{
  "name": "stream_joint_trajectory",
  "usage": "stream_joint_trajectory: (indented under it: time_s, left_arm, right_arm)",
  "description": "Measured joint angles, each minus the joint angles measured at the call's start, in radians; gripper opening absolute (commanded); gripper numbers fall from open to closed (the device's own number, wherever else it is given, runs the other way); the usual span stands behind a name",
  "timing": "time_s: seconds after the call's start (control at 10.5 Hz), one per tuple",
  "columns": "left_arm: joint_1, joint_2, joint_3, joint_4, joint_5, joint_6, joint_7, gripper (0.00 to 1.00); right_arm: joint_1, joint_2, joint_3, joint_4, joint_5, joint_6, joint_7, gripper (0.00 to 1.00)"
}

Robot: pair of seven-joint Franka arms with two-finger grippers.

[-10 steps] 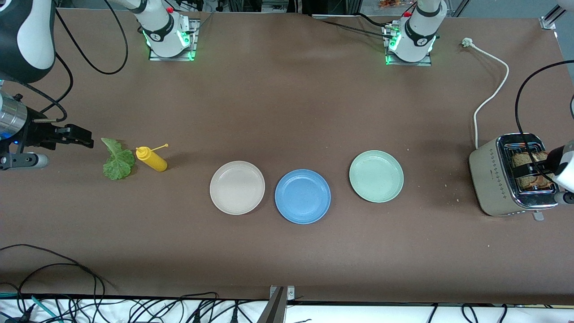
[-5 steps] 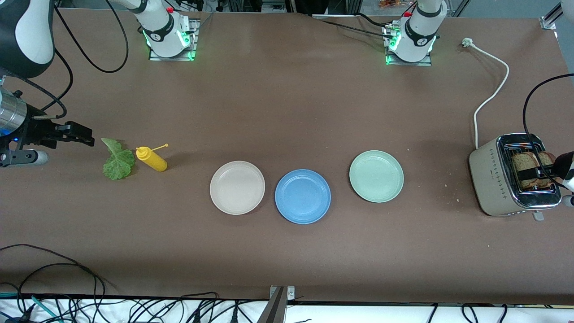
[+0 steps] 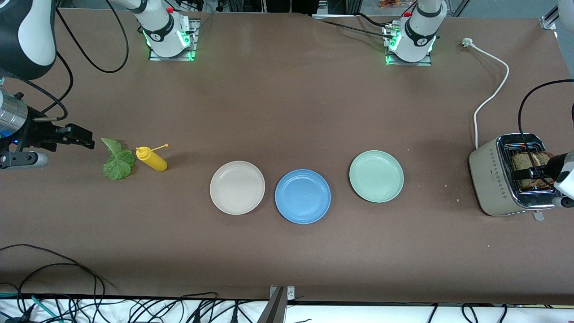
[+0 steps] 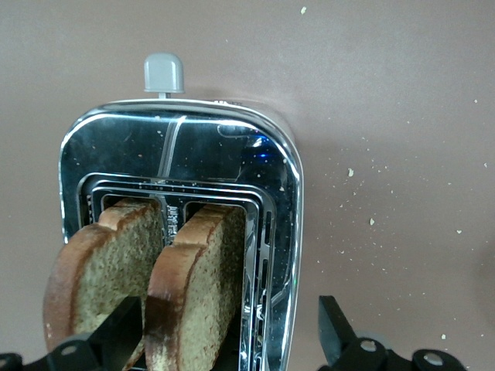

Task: Make sandwich in blue plate with both arms
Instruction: 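Lower the left gripper onto the toaster and grasp a bread slice, then lift the bread slice out of the toaster with the left gripper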

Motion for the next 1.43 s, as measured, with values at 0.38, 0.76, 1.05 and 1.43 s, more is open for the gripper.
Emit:
stream_joint_trajectory:
  time_s: [0.38, 0.76, 1.05, 1.43]
  left_arm:
    - [0.003, 0.001, 0.000, -0.003, 0.000, -0.001, 0.000, 0.24]
    - [0.005, 0.001, 0.000, -0.003, 0.000, -0.005, 0.007, 0.00]
    - [0.005, -0.006, -0.001, 0.002, 0.000, -0.016, 0.009, 0.00]
    - [0.004, -0.096, -0.027, 0.023, -0.002, -0.098, 0.011, 0.00]
  right_arm:
    - [0.000, 0.004, 0.000, 0.000, 0.000, 0.002, 0.000, 1.00]
    - [0.000, 0.004, 0.000, 0.000, 0.000, 0.007, 0.000, 1.00]
    - [0.001, 0.004, 0.000, 0.000, 0.000, 0.008, 0.000, 1.00]
    - [0.002, 0.004, 0.000, 0.000, 0.000, 0.009, 0.000, 1.00]
